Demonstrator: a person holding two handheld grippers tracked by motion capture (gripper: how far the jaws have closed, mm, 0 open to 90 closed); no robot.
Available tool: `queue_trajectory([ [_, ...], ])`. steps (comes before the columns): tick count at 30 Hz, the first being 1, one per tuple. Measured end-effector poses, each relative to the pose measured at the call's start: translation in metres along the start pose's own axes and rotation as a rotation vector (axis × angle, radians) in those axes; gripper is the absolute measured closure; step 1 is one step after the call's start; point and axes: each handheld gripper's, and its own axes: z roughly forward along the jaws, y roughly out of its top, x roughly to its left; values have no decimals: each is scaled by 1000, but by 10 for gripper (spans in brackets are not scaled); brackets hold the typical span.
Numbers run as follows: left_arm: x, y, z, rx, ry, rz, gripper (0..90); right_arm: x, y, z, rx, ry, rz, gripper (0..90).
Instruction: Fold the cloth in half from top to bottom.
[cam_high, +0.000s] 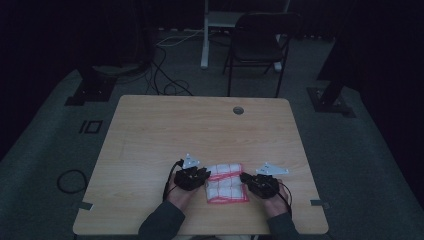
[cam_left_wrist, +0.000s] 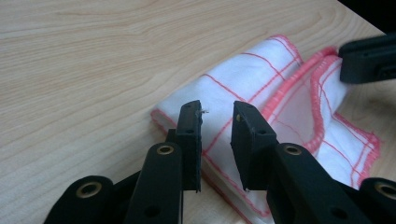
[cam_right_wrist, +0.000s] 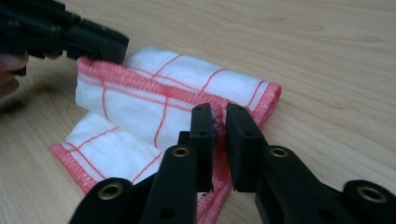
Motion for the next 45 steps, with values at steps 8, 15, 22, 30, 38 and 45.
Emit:
queue_trajectory([
  [8,-8,-12,-6,4,-18,9,729,-5,6,-6,-38,-40,2,746],
  [15,-20,-20,-12,10,-42,37,726,-8,8,-8,-54,-57,14,741],
  [22,-25,-28,-15,14,-51,42,723,-12,8,-12,-74,-70,31,741],
  [30,-24,-32,-17,12,-44,47,715,-14,7,-12,-71,-74,35,740],
  [38,-15,-31,-24,-12,-1,54,691,-23,0,-11,-64,-101,64,736],
  [45,-4,-32,-26,-22,38,49,677,-36,-12,-7,-20,-153,75,722],
])
